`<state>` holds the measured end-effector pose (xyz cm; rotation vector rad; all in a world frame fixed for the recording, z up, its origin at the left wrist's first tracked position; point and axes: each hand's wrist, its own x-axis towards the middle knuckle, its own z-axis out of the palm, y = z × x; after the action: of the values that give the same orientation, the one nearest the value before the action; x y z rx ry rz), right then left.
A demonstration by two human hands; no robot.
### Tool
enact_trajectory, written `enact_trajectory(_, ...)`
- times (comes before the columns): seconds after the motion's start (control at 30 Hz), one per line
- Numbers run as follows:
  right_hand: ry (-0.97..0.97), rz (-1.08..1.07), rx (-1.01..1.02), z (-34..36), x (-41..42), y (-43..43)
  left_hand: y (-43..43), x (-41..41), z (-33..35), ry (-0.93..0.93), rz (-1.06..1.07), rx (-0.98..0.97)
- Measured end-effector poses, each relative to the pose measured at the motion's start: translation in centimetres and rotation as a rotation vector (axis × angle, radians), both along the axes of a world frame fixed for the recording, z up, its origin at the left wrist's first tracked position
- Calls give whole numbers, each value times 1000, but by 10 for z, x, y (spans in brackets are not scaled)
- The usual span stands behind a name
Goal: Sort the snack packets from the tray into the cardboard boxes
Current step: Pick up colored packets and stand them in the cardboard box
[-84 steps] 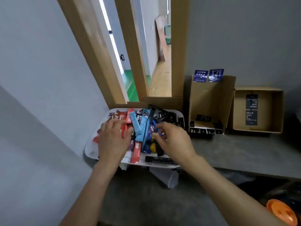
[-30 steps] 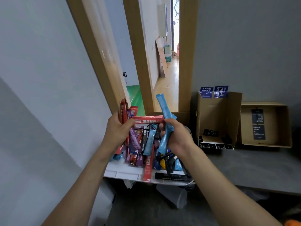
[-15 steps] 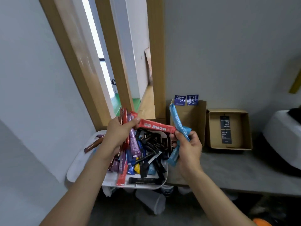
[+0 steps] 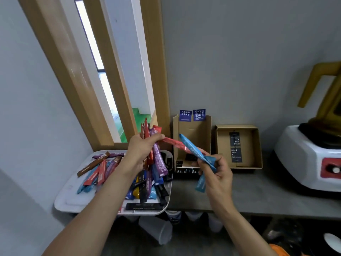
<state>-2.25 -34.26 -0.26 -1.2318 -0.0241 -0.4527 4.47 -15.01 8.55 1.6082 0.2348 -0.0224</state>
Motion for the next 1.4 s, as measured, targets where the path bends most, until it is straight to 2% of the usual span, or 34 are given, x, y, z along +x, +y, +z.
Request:
enact_trajectory(0.1,137,54,108,-5,2,-5,-4,1,7,-55,-8,52)
enact_trajectory(0.2,289,76,374,-4,8,-13,-1,4,11,-93,-47,90)
enact_trajectory(0.3,380,243,514,-1,16,-22,3,8,12,-92,-150,92)
enact_trajectory(0.43,433,450,582,7,25,-20,1,10,14,-63,-264,149)
enact_trajectory(0.57,448,483,462,10,30,-8,-1,14,14,-99,-296,183)
enact_trajectory(0.63,474,473,410,10,29,-3,-2,15,17,-142,-311,274)
enact_trajectory(0.77,480,463,416,10,28,-3,0,18,18,-177,-303,390)
enact_trajectory(0.93,430,504,467,12,31,-2,3,21,14,-166,-305,339)
enact_trajectory(1.13,372,440,180,12,34,-2,-1,24,10,-157,-283,223)
enact_trajectory(1.27,463,591,328,16,32,-7,4,25,9,-170,-289,247)
enact_trajectory(1.33,527,583,409,16,32,-6,5,25,10,-169,-284,252)
enact_trajectory(1.4,531,504,381,13,32,-3,5,25,12,-154,-256,228)
